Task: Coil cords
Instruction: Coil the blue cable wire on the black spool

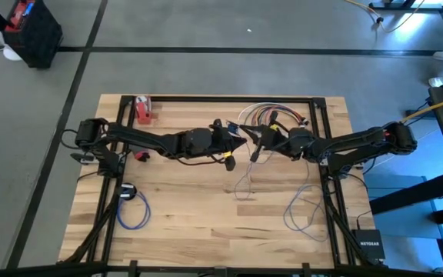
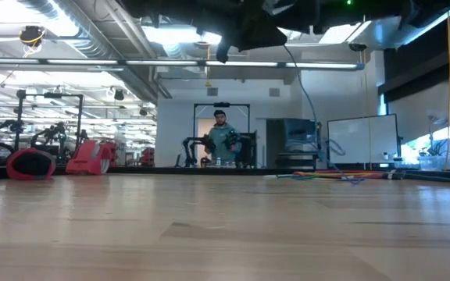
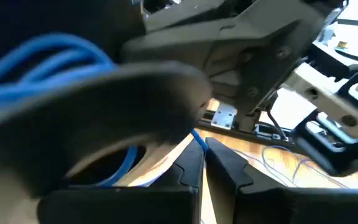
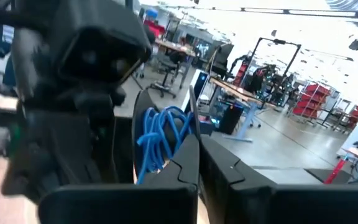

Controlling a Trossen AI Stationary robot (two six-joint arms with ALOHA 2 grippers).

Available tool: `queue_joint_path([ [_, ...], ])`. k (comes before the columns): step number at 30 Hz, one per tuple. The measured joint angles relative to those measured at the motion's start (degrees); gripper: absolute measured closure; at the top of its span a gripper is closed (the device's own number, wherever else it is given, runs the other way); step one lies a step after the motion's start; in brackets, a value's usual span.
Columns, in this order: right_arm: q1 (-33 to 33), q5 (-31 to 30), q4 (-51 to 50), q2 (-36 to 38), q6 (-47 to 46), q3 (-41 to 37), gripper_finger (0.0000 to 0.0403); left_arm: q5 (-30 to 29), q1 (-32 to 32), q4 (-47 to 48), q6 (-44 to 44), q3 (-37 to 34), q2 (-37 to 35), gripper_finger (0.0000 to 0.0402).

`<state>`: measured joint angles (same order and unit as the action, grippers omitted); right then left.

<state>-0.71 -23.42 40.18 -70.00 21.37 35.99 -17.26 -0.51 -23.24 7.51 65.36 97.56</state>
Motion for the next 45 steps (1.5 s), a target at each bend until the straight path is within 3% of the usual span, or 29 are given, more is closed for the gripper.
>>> queue_joint_path([
  [7,-0.07,1.84,2.42,1.60,-0.28,-0.09,0.0395,0.15,-0.33,1.77,-0.68,0.02,-0.02,0.0394],
  [24,-0.07,6.14,1.25,13.31,-1.81,0.15,0.0395,0.34,-0.87,5.19,-1.97,-0.12,0.19,0.0387],
  [37,-0.07,6.14,-2.40,13.64,-1.49,0.13,0.0395,0.38,0.22,4.90,-1.97,-0.13,0.17,0.0386],
  [45,-0.07,6.14,-2.54,13.64,-1.42,0.11,0.0395,0.76,1.31,2.33,-7.17,-0.09,2.35,0.0386],
])
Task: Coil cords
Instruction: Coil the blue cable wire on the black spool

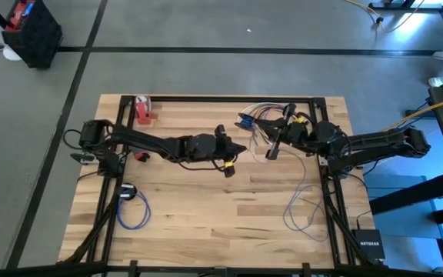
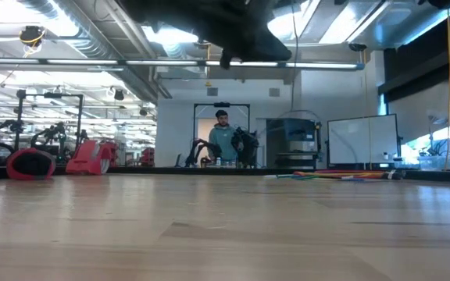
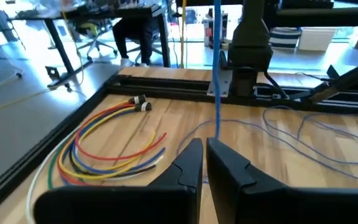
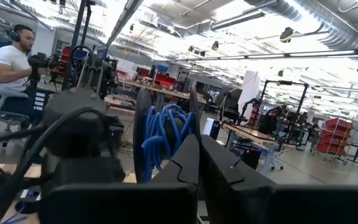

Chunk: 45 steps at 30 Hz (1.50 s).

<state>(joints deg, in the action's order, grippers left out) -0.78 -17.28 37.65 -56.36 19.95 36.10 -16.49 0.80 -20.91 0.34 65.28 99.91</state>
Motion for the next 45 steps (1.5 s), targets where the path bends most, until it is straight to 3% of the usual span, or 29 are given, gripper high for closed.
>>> queue_joint_path([
  [6,0.00,0.00,-0.19,-0.02,0.04,-0.02,0.0395,0.11,-0.04,-1.46,-2.15,0.00,2.45,0.0378],
  [16,0.00,0.00,-0.28,-0.04,0.13,-0.05,0.0395,1.68,0.00,-2.25,2.15,0.00,2.61,0.0246],
  [19,0.00,0.00,-0.28,-0.04,0.13,-0.05,0.0395,5.90,-0.04,-2.15,1.89,0.00,2.61,0.0228],
  [22,0.00,0.00,-0.30,-0.04,0.16,-0.07,0.0395,9.27,-0.09,-1.98,1.15,0.00,2.61,0.0226],
  [28,0.00,0.00,-0.28,-0.04,0.58,-0.07,0.0395,9.22,-0.09,-4.56,-1.36,0.02,2.63,0.0234],
  [33,0.00,0.02,-0.28,-0.04,0.59,-0.07,0.0395,5.73,-0.09,-5.74,-3.78,0.09,2.63,0.0240],
  [45,0.00,0.02,-0.25,-0.04,1.35,-0.07,0.0395,9.29,-0.33,-14.52,-4.18,0.09,4.64,0.0268],
])
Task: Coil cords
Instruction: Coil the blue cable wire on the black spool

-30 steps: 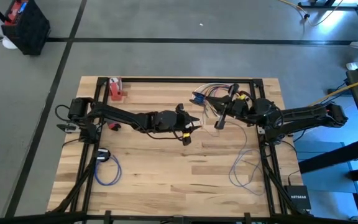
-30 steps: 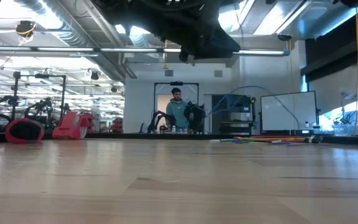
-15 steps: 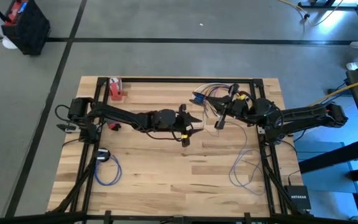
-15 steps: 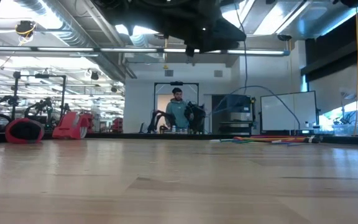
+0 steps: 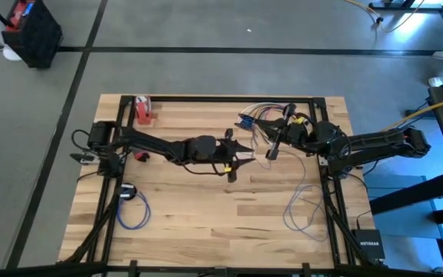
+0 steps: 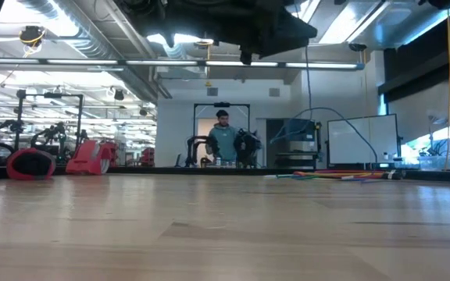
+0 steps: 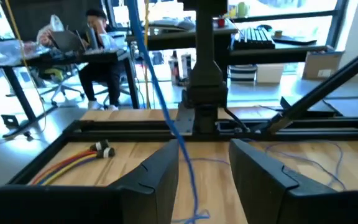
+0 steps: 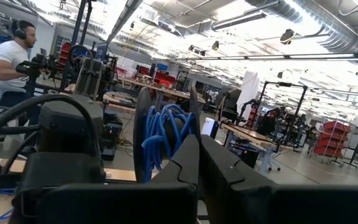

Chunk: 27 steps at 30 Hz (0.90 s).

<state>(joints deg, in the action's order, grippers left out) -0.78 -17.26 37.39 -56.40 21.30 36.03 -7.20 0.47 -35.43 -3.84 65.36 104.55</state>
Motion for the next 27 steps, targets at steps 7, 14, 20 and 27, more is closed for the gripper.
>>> queue_joint_path([
  [7,0.00,0.02,-0.03,-0.02,0.00,0.00,0.0395,-0.14,-0.43,-0.47,0.04,0.00,0.13,0.0306],
  [14,0.00,1.57,-0.29,-0.02,-0.07,0.00,0.0395,-4.20,-0.61,4.05,-2.00,0.00,-0.13,0.0394],
  [20,0.00,1.70,-4.23,0.52,-0.24,-0.02,0.0395,-17.00,0.45,18.56,-2.63,-0.02,-6.15,0.0395],
  [27,0.00,6.04,-11.27,0.66,-0.26,-0.02,0.0395,-26.09,2.18,35.22,0.34,-0.02,-13.69,0.0398],
])
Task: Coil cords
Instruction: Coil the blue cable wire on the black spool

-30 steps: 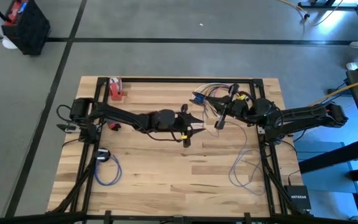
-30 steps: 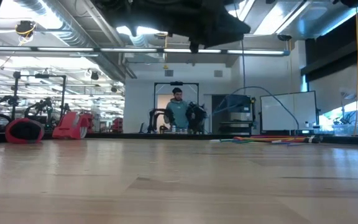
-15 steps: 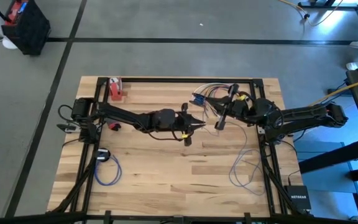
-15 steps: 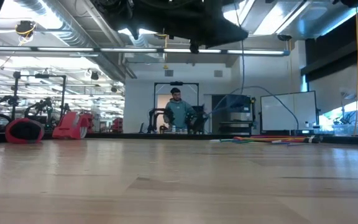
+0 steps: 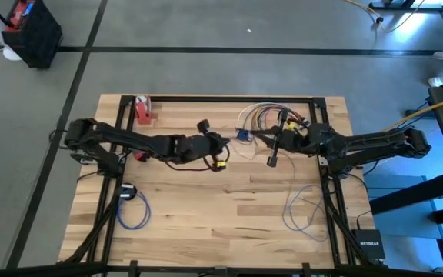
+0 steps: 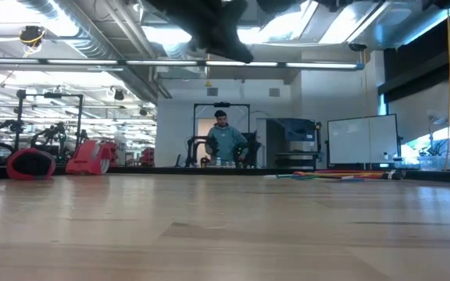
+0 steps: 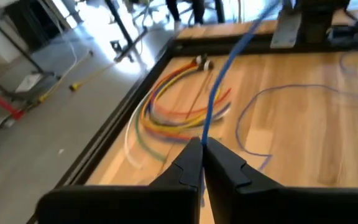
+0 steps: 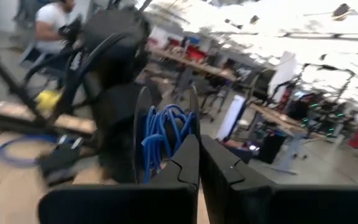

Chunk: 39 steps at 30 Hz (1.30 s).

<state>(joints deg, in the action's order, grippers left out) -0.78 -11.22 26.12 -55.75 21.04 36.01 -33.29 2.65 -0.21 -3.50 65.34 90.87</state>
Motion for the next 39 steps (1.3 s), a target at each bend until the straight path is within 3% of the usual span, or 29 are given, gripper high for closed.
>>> queue_joint_path([
  [7,0.00,1.91,-5.61,0.00,0.81,0.00,0.0395,-0.42,-0.88,11.60,5.12,0.00,-5.80,0.0399],
  [13,0.07,1.45,-9.19,-0.02,1.88,0.00,0.0395,-0.44,-0.50,12.85,6.42,0.00,-8.03,0.0397],
  [17,0.07,-3.16,-11.62,-0.05,4.19,0.00,0.0395,-0.42,0.75,12.61,7.03,0.00,-8.06,0.0400],
  [24,0.09,-7.38,-13.15,-2.73,6.01,0.00,0.0395,4.85,3.17,6.92,7.15,0.00,-8.05,0.0397],
  [30,0.04,-12.38,-10.35,-7.24,7.09,0.04,0.0395,4.93,3.99,0.95,6.72,-0.44,-7.42,0.0397],
  [39,0.07,-12.66,-1.43,-13.20,7.56,0.07,0.0395,5.02,4.03,-7.57,6.55,-1.18,-3.40,0.0396],
])
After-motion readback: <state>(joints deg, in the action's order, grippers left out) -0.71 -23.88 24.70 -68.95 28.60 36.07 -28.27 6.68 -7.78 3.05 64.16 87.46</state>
